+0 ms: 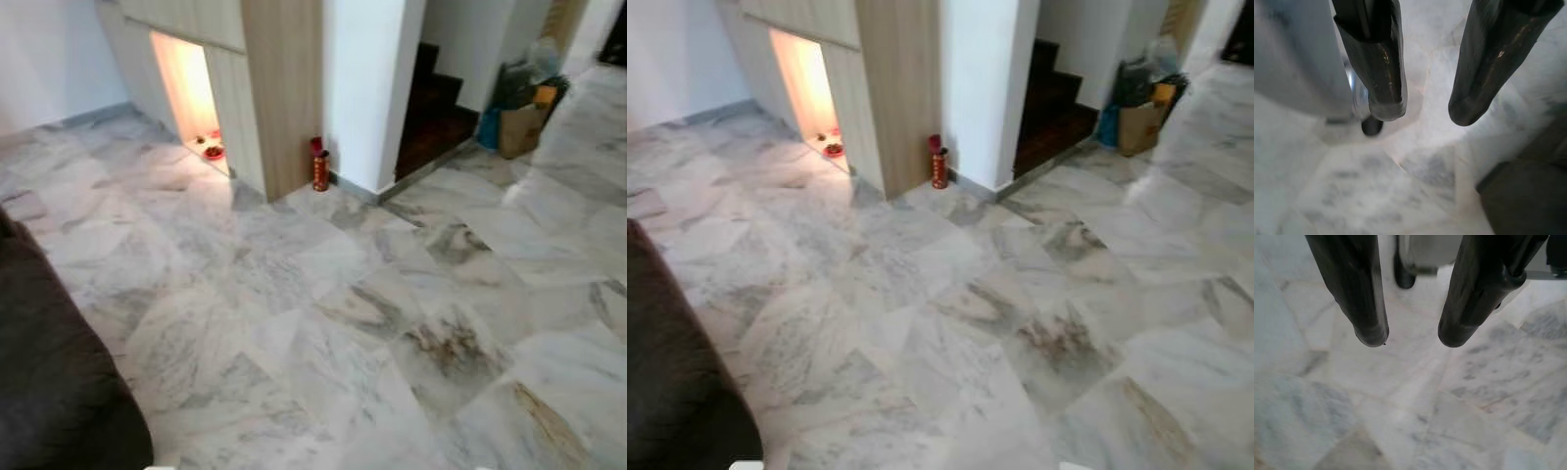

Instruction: Move the pillow to the sofa from floor

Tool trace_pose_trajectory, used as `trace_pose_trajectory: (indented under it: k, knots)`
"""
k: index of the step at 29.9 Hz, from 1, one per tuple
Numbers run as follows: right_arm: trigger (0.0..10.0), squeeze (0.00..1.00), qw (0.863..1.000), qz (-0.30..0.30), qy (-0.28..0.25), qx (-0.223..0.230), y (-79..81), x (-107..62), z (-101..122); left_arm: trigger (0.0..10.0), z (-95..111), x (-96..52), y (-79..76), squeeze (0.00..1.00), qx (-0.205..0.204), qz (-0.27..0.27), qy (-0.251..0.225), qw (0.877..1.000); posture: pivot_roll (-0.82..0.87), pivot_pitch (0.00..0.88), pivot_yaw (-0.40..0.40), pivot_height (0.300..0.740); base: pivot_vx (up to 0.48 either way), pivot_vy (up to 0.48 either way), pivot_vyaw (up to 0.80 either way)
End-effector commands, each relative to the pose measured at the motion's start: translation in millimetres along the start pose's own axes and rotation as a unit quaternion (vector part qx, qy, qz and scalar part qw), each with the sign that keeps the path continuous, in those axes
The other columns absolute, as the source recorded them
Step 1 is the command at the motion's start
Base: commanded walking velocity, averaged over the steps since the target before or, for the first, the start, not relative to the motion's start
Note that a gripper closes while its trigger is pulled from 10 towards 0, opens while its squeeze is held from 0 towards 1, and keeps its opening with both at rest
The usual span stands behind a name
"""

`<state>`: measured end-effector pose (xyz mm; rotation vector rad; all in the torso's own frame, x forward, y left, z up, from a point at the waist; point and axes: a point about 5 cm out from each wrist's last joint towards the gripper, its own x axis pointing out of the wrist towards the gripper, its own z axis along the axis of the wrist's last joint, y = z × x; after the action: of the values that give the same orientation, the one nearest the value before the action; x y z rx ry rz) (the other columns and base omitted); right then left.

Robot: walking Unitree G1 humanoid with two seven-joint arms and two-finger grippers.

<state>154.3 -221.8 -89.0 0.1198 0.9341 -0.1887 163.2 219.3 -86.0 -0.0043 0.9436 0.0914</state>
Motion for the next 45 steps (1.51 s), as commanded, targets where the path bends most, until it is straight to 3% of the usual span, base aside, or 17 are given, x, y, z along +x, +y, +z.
trace_pose_trajectory:
  k: [1, 8, 18, 32, 34, 45]
  knots:
    - [10.0, 0.0, 0.998, -0.024, 0.053, -0.003, 4.3, -1.4, -16.4, 10.0, 19.5, 5.0, 1.6, 0.0, 0.141, -0.008, 0.014, 0.99, -0.02, 0.0, 0.062, 0.74, 0.0, 0.0, 0.8]
    - [10.0, 0.0, 0.996, -0.038, 0.074, -0.014, -6.8, -5.6, -26.7, 10.0, 19.9, 5.6, -2.1, 0.0, 0.097, 0.003, 0.007, 0.995, 0.01, 0.0, 0.023, 0.74, 0.0, 0.0, 0.8]
    - [10.0, 0.0, 0.997, -0.029, 0.065, -0.016, -6.7, -4.7, -22.8, 10.0, 8.3, 4.1, -8.2, 0.0, 0.1, -0.003, 0.02, 0.995, 0.0, 0.0, 0.015, 0.74, 0.0, 0.0, 0.8]
    - [10.0, 0.0, 0.998, -0.018, 0.061, -0.002, 0.1, -2.7, -19.1, 10.0, 10.9, 4.6, -4.3, 0.0, 0.098, 0.006, 0.025, 0.995, 0.01, 0.0, 0.024, 0.74, 0.0, 0.0, 0.79]
    - [10.0, 0.0, 0.998, -0.025, 0.057, 0.019, -1.2, -2.1, -16.8, 10.0, 9.1, 4.0, -2.2, 0.0, 0.094, 0.009, 0.028, 0.995, 0.01, 0.0, 0.025, 0.74, 0.0, 0.0, 0.0]
    - [10.0, 0.0, 0.998, -0.03, 0.043, 0.041, -4.5, -1.3, -11.2, 10.0, -0.8, 0.0, 10.5, 0.0, 0.089, 0.02, 0.038, 0.995, 0.01, 0.0, 0.023, 0.74, 0.0, 0.0, 0.0]
